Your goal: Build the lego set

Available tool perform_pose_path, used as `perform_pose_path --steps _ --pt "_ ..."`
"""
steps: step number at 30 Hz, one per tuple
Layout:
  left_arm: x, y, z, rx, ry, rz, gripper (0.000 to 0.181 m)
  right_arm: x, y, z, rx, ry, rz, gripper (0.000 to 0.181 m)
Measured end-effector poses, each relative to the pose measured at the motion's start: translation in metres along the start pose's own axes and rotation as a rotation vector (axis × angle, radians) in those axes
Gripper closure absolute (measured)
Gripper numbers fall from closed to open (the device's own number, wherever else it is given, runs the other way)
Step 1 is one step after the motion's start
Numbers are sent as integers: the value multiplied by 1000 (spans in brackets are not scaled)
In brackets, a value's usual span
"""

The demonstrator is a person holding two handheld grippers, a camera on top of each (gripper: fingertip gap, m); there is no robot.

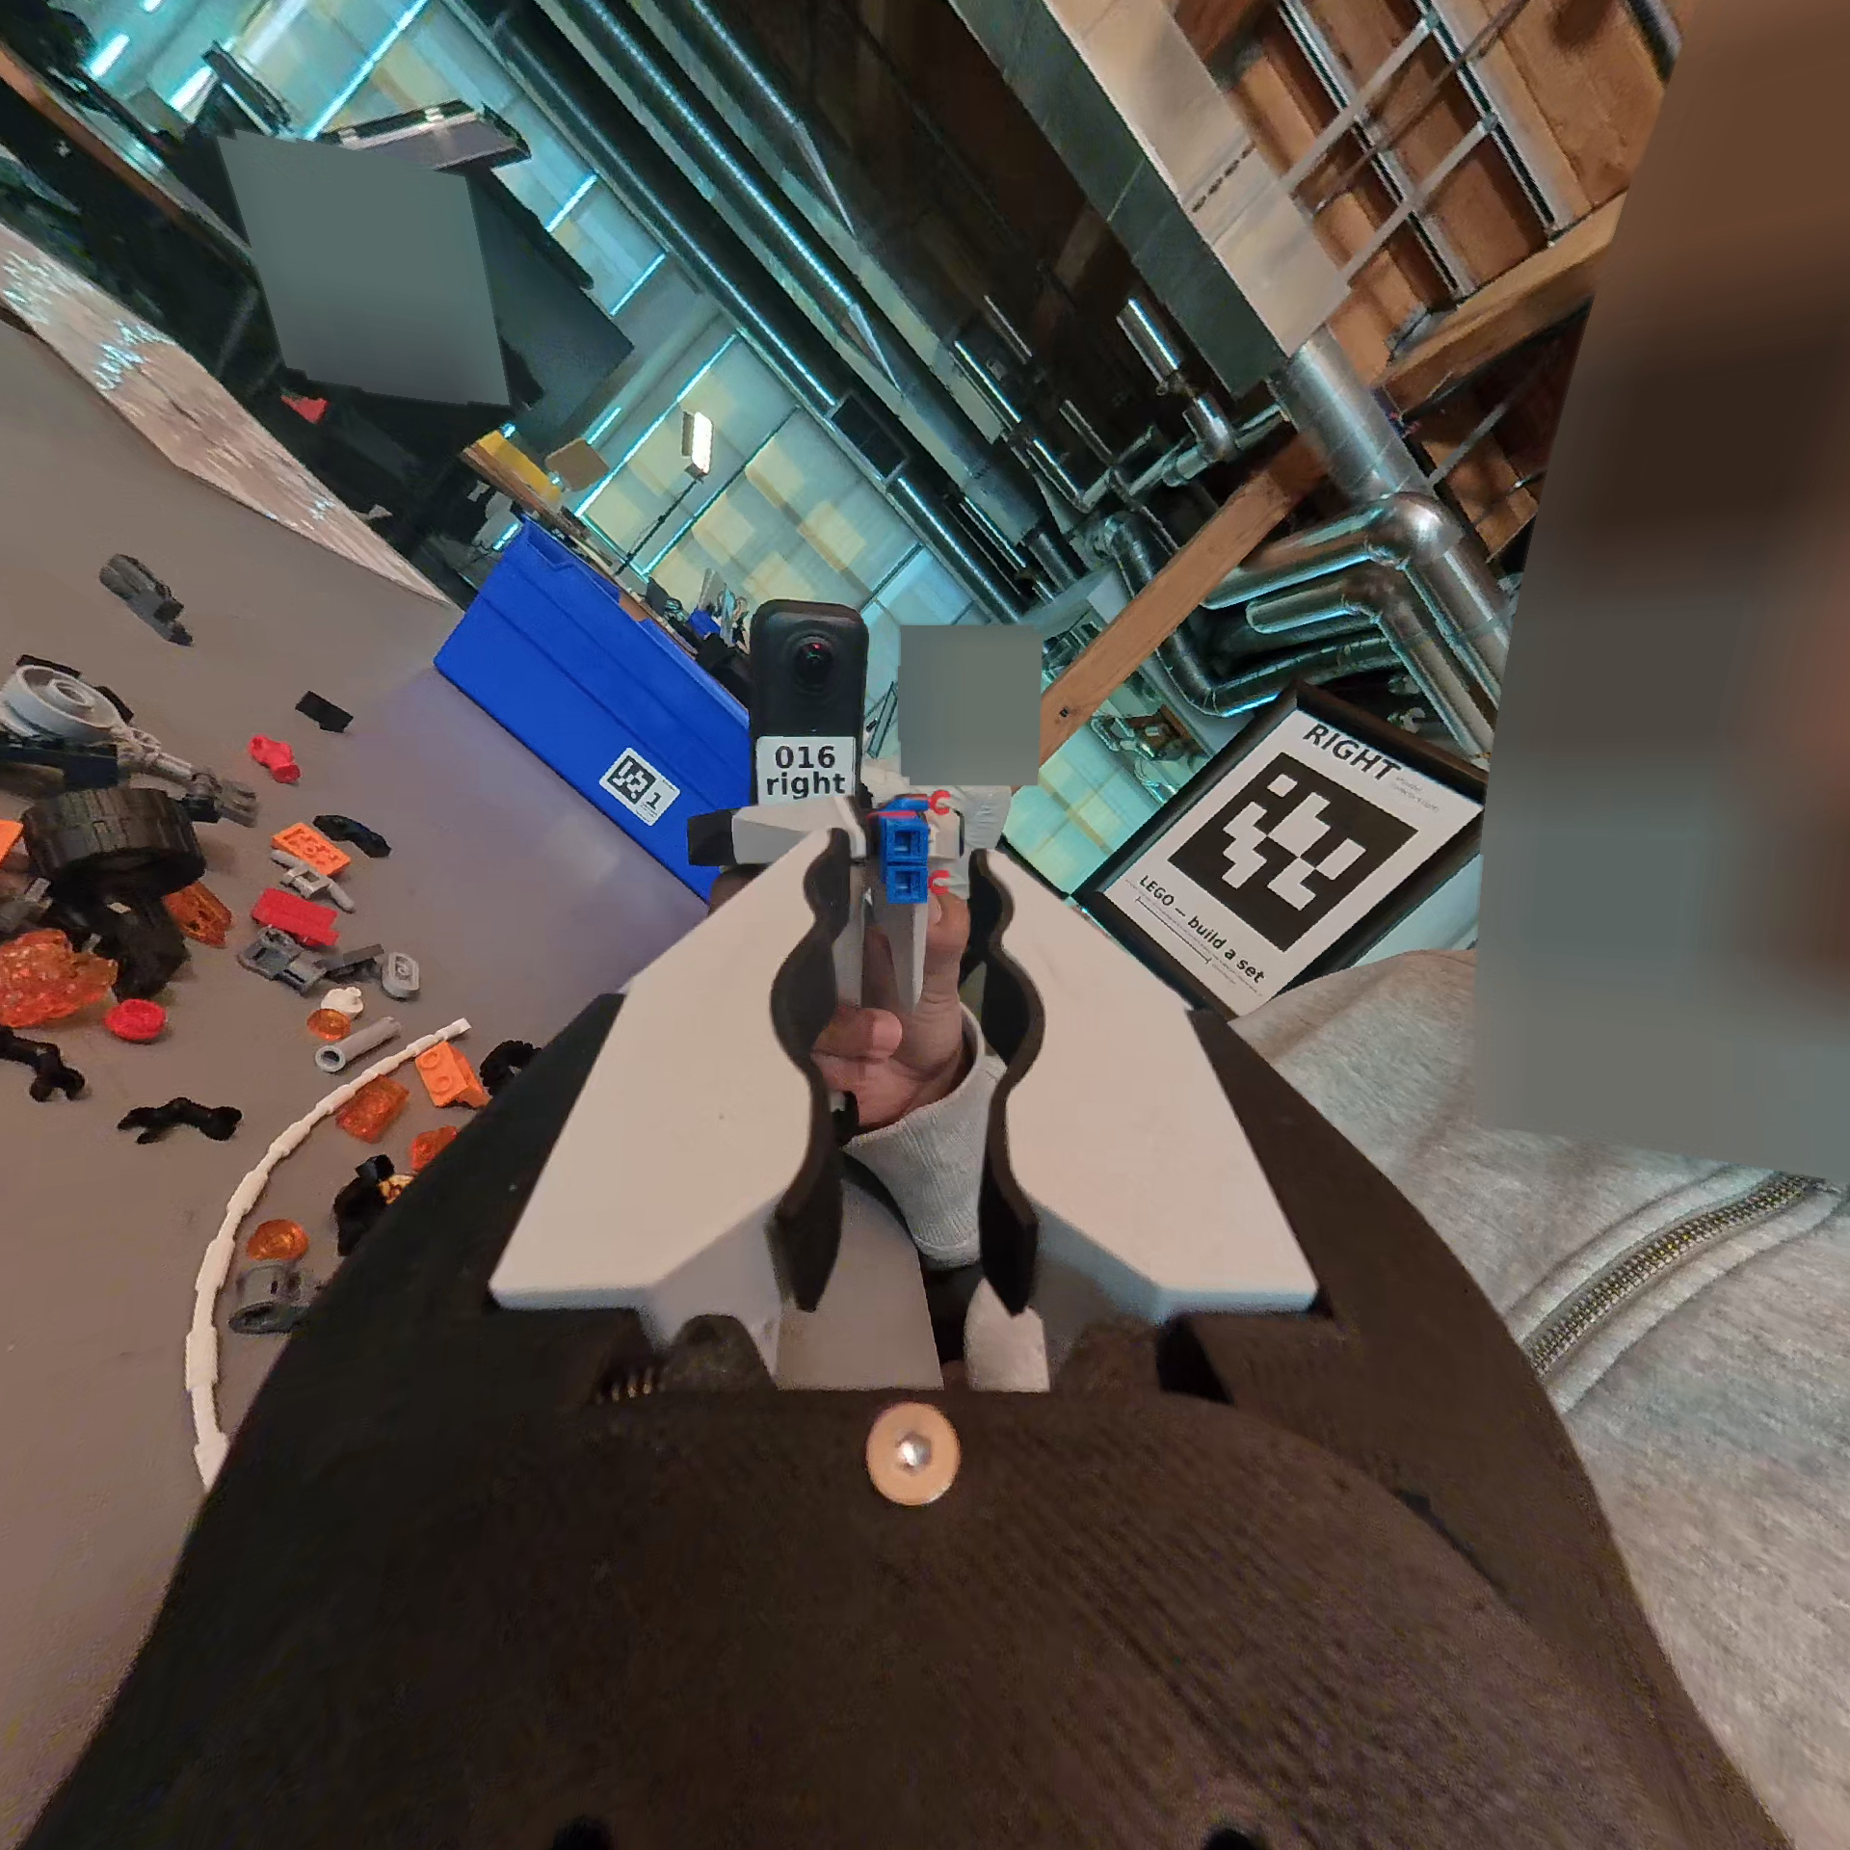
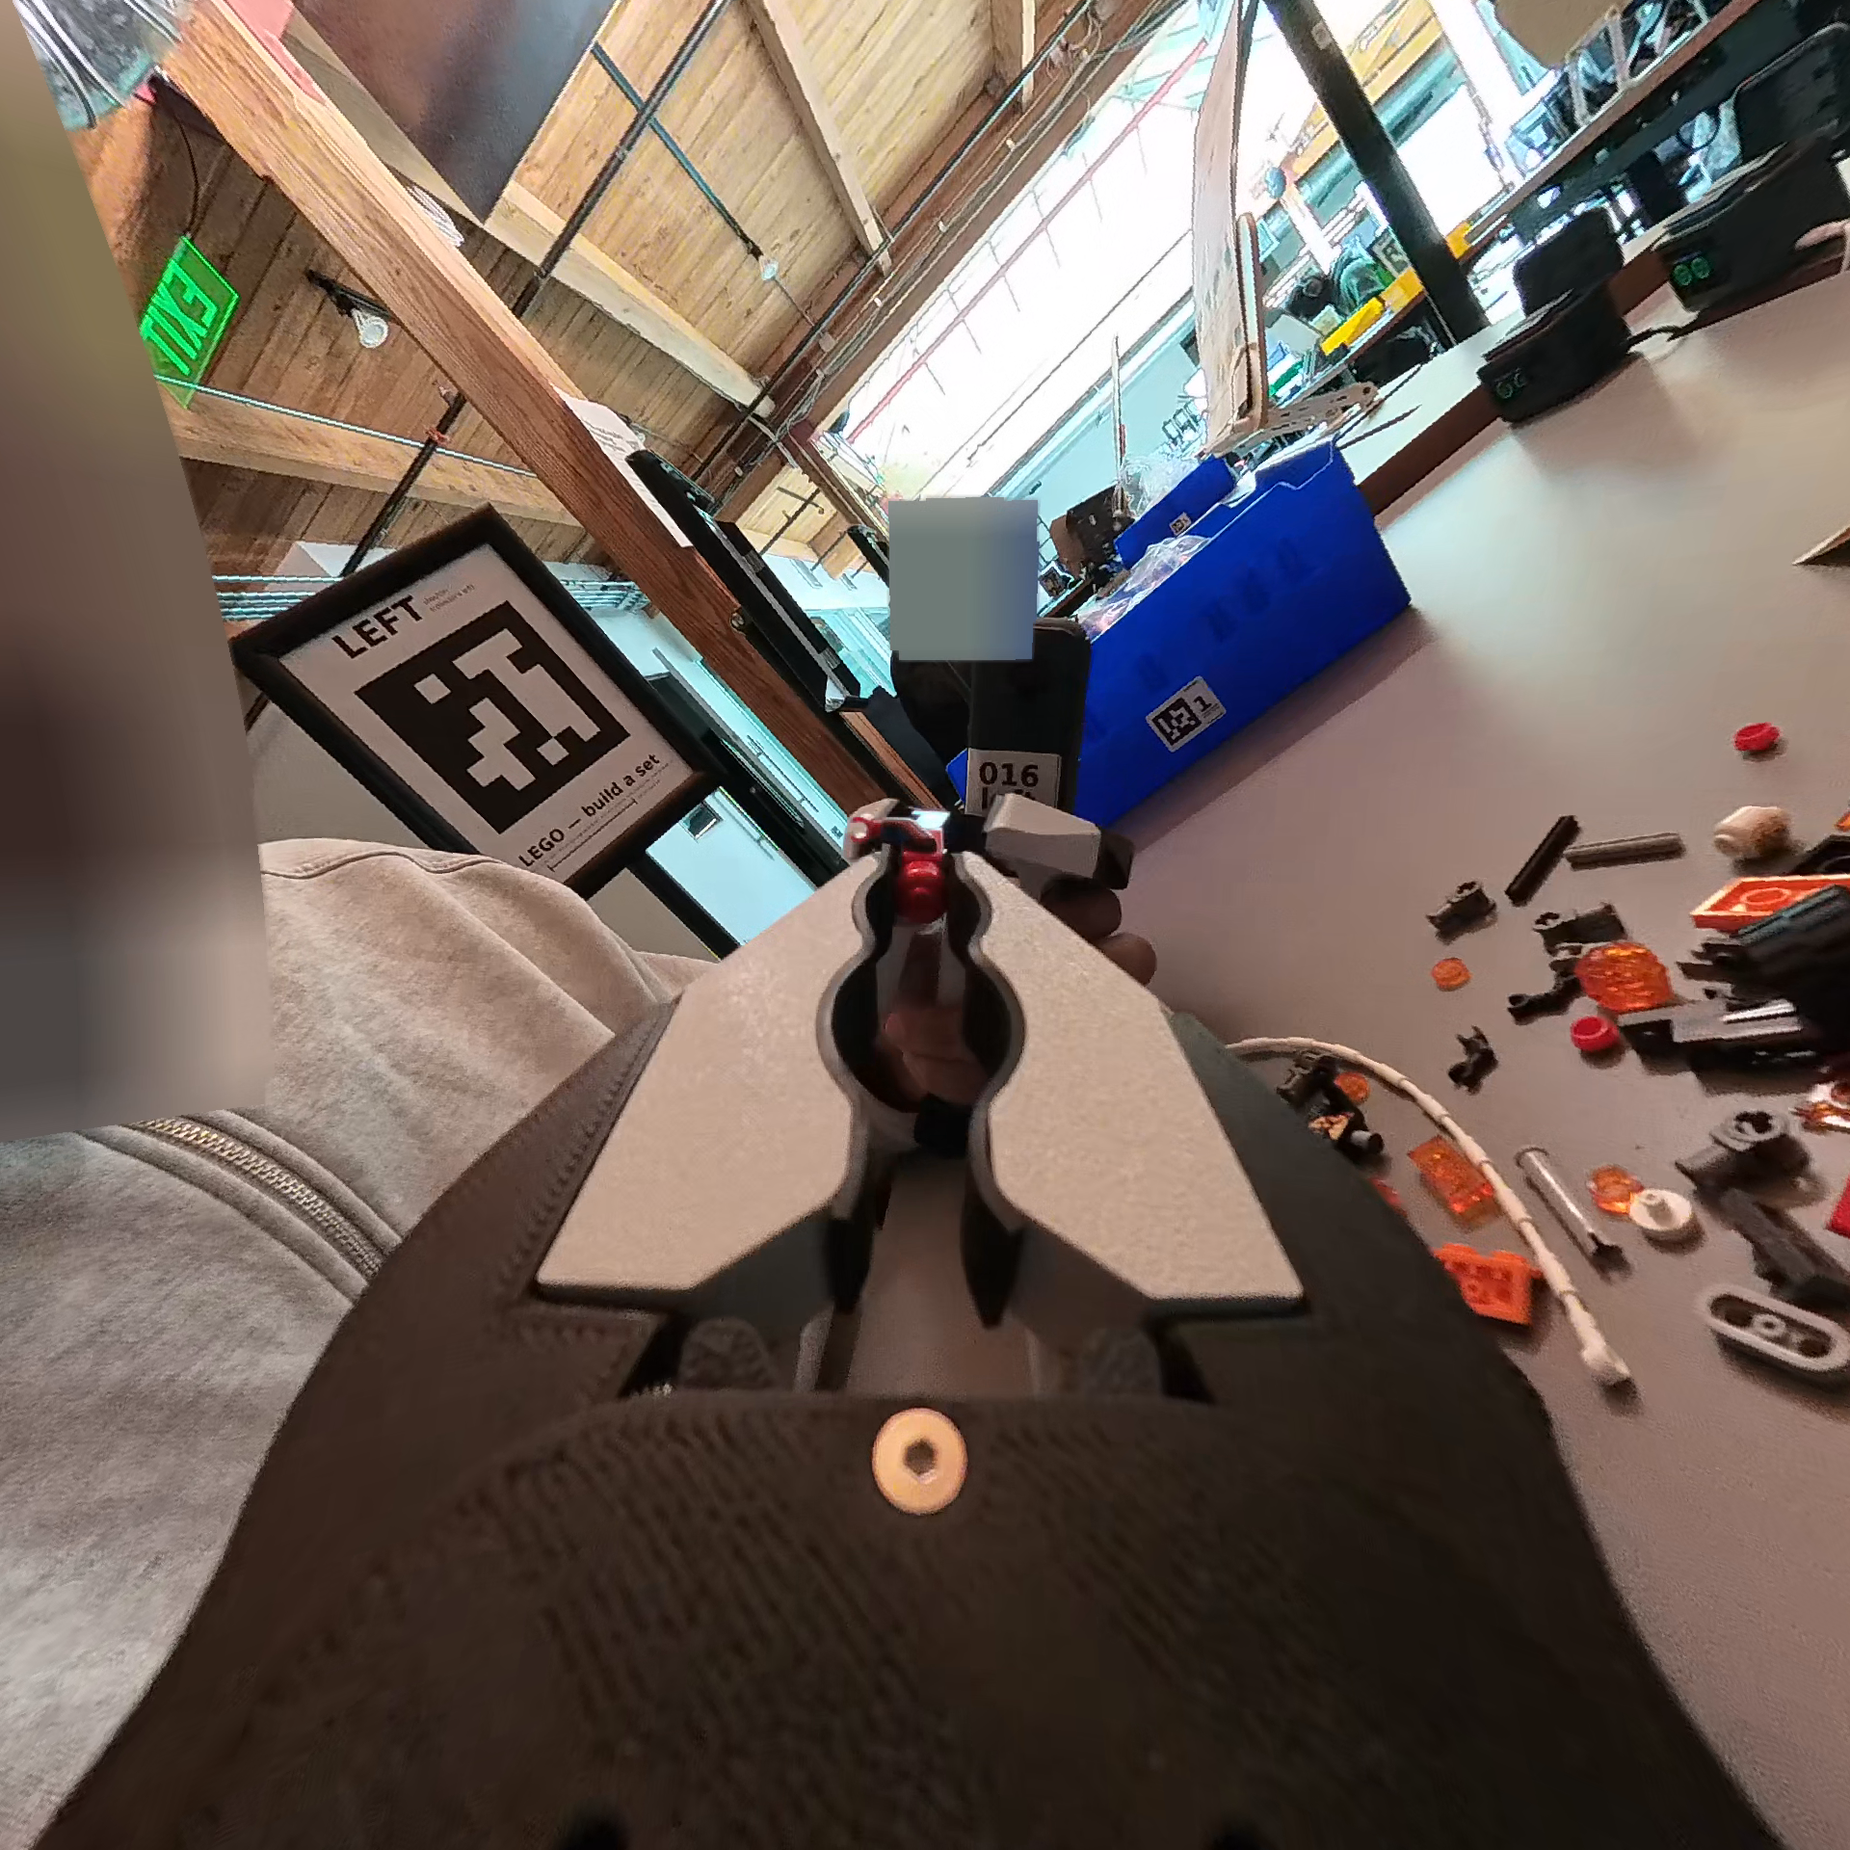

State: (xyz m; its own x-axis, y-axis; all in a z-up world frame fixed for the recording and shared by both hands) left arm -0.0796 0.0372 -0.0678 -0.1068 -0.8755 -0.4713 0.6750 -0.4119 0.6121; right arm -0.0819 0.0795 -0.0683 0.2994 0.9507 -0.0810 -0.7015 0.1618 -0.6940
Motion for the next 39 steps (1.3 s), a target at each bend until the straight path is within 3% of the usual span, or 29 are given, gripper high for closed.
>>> perform_pose_path --steps 15,39 --pt "-1 -4 -6 -40 -59 57 175 0 5 -1 22 -5 -43 173" --pt "-1 -4 -5 -95 -75 80 176 -3 3 -6 77 -40 -57 173"
Point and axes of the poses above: each gripper's, where its closed fingertips meet, x back along the fingers, z out of its top, y = z × x across the jaws, the point moved 2 cm from there along x, back along the fingers, and after that the axes turned 12 degrees about -z, right-handed, at the moved point
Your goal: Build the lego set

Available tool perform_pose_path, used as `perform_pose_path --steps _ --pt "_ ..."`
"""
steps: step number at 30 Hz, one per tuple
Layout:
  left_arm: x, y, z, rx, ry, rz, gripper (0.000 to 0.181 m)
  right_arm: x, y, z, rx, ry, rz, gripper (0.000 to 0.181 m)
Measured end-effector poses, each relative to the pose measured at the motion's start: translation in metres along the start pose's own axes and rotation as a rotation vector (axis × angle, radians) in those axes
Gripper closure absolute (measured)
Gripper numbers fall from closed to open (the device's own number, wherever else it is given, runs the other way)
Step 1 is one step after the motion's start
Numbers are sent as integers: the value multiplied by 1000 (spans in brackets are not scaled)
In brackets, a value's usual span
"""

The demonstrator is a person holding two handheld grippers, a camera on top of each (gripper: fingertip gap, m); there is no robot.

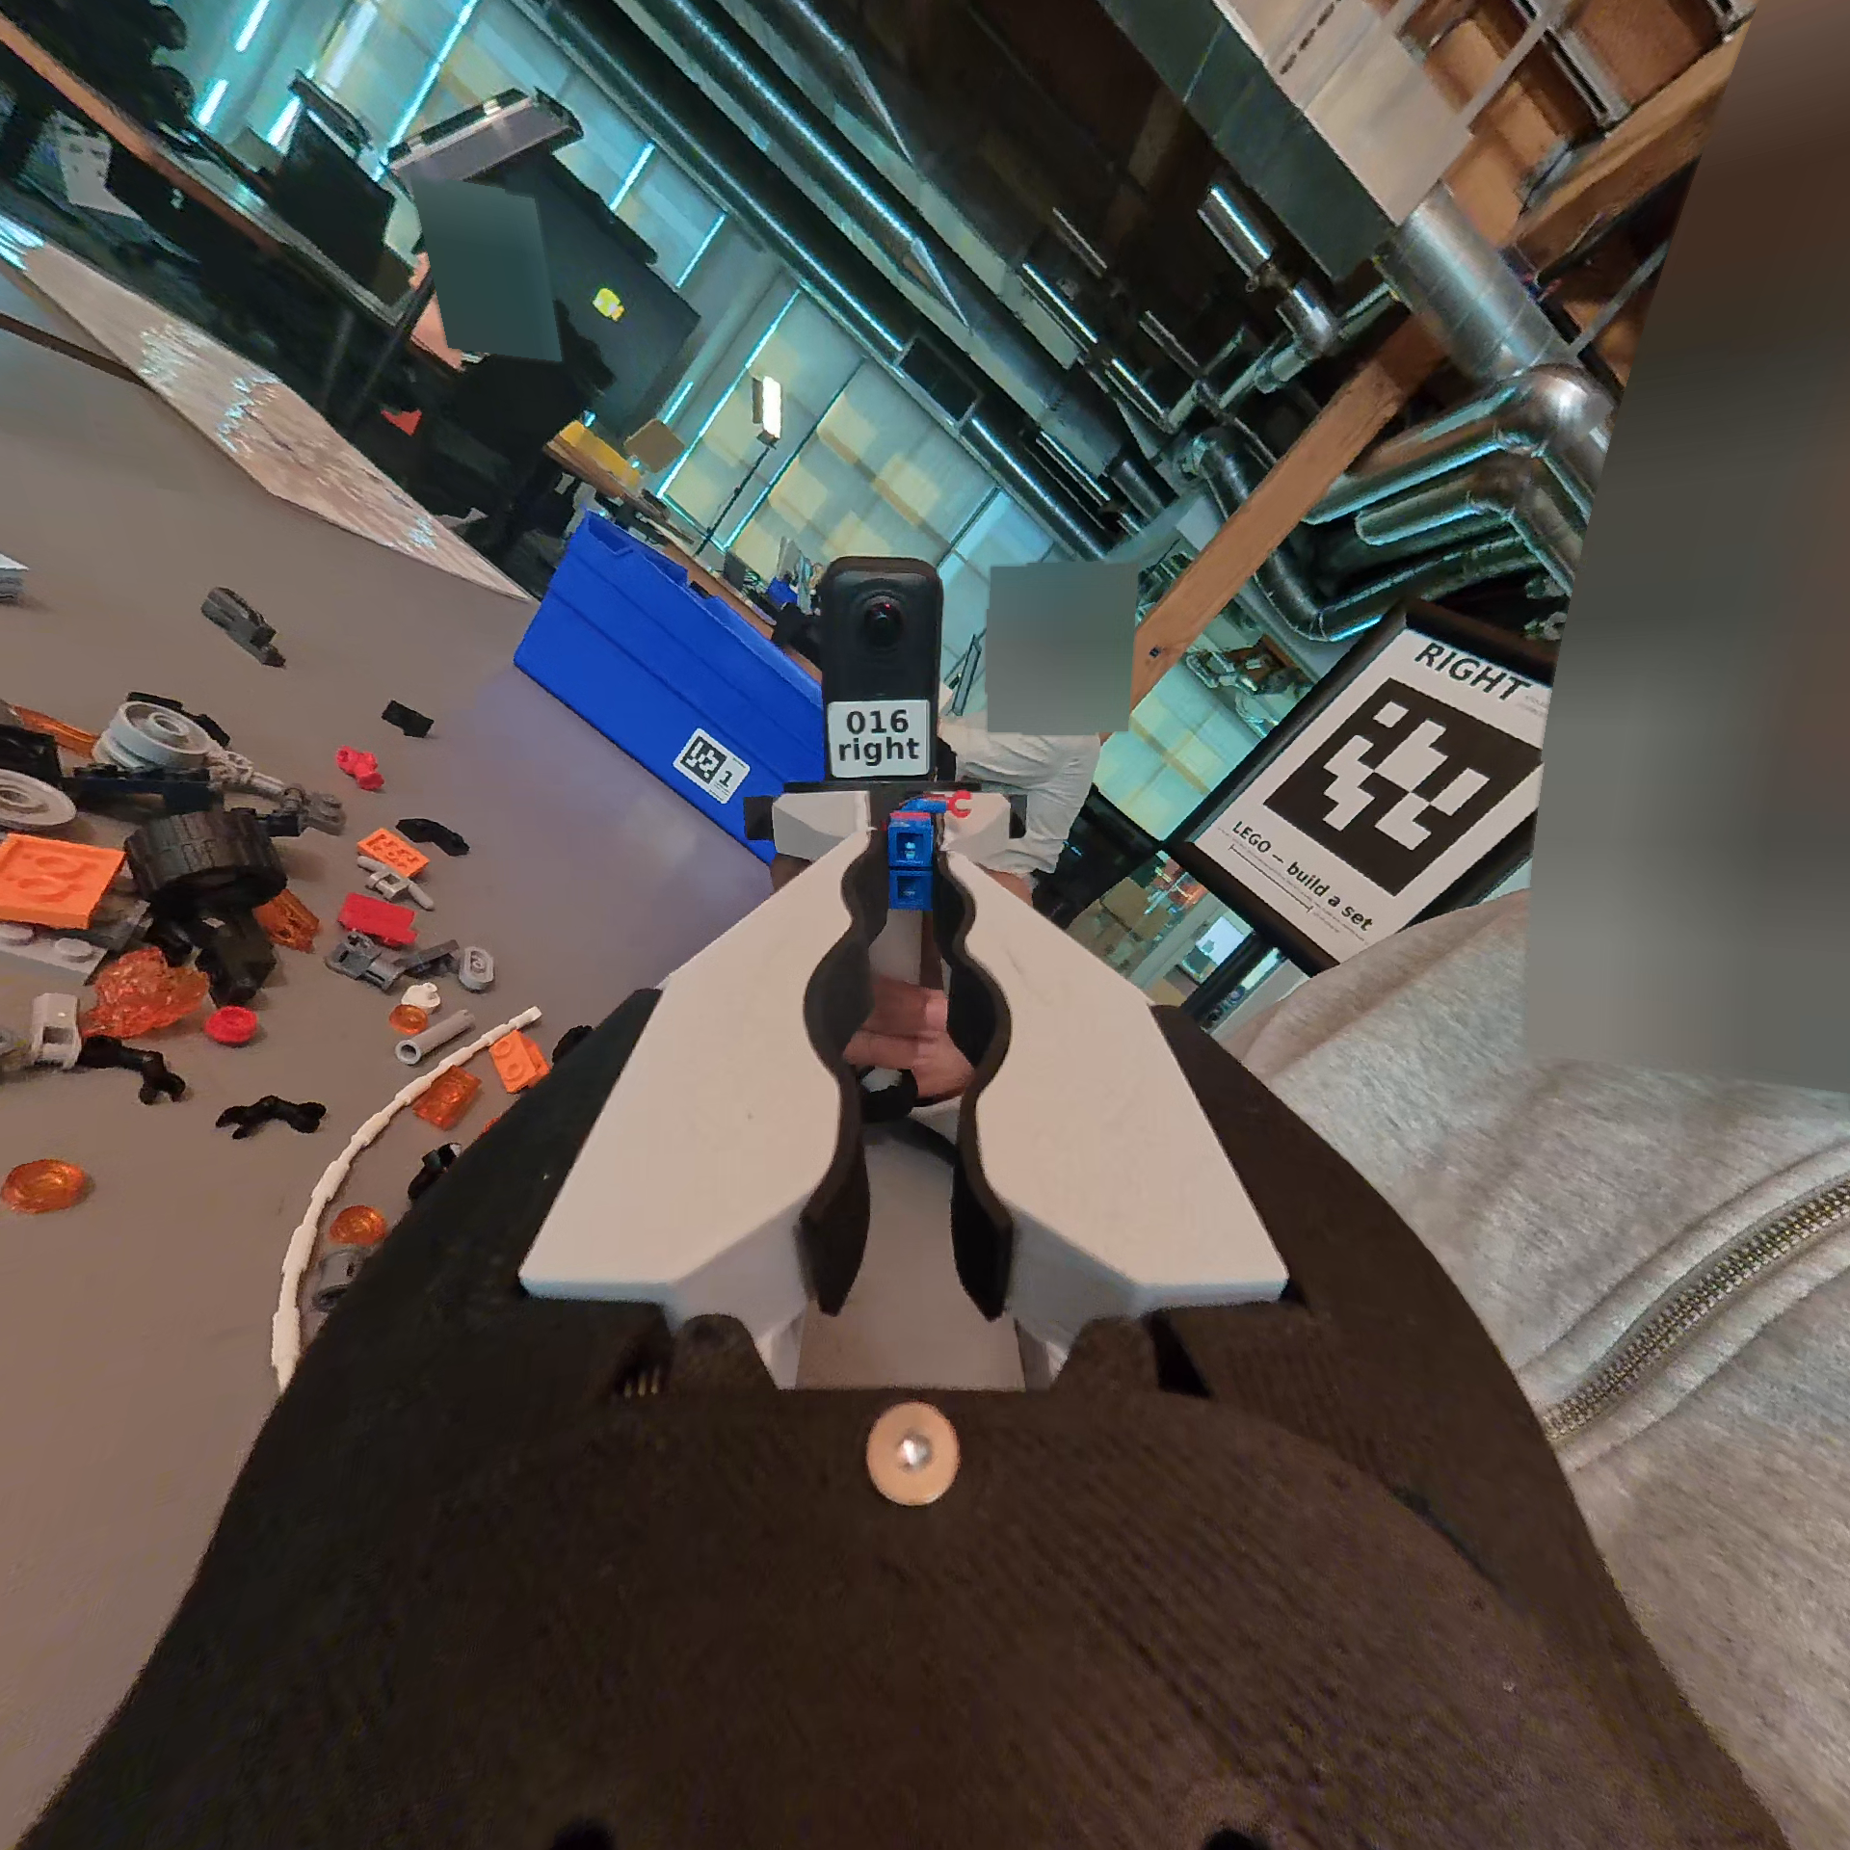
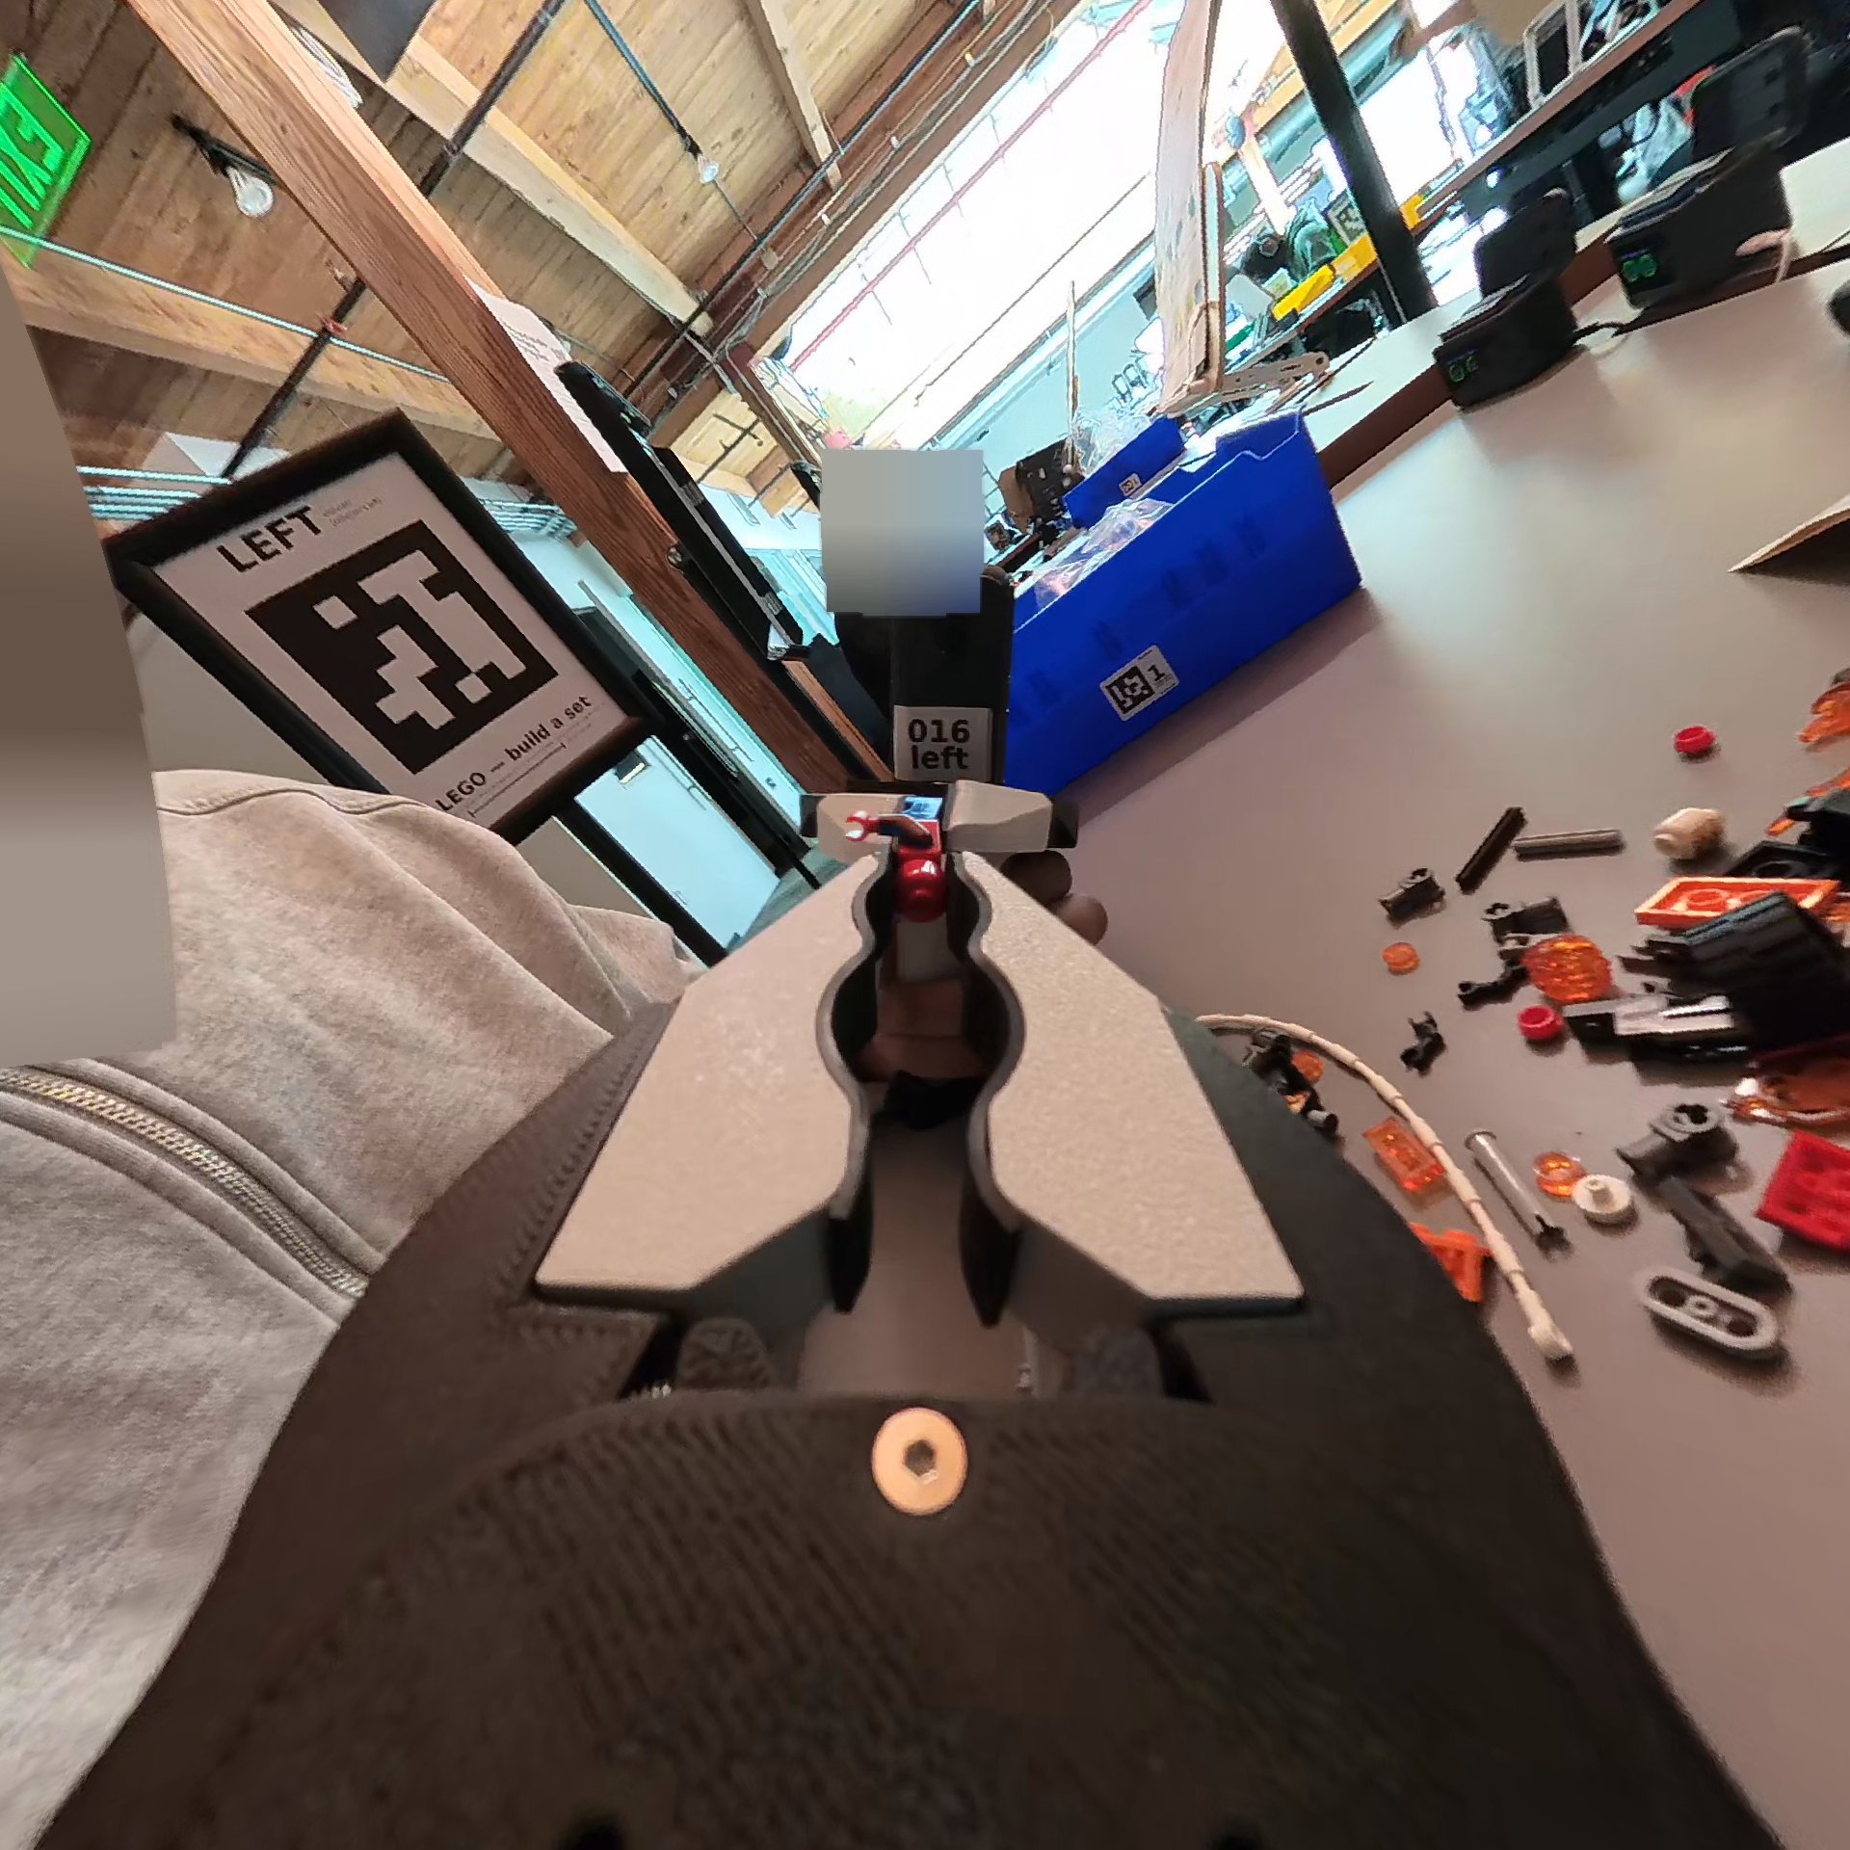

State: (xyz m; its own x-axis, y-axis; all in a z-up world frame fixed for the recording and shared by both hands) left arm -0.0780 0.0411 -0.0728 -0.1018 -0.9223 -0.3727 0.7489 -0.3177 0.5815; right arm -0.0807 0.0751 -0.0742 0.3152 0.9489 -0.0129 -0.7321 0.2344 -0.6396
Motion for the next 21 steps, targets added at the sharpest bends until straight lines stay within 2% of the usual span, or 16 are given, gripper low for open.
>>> perform_pose_path --steps 7,12,15,21 --pt "1 -1 1 -87 -27 62 174 -1 0 0 94 6 -61 174" --pt "1 2 1 -119 -34 49 174 -1 -5 2 184 19 -80 174" --pt "3 7 1 -120 -86 1 176 -2 -8 -1 201 5 -64 174" --pt "9 4 1 -235 -158 75 177 -7 -5 -7 336 -25 -165 174"
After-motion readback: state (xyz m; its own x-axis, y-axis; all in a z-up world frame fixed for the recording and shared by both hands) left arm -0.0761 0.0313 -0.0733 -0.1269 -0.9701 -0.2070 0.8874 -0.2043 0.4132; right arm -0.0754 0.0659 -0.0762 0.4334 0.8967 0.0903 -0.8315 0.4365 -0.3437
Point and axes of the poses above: each gripper's, where its closed fingertips meet, x back along the fingers, z out of its top, y = z × x across the jaws, the point moved 2 cm from there along x, back along the fingers, and after that the axes turned 12 degrees about -z, right-handed, at the moved point
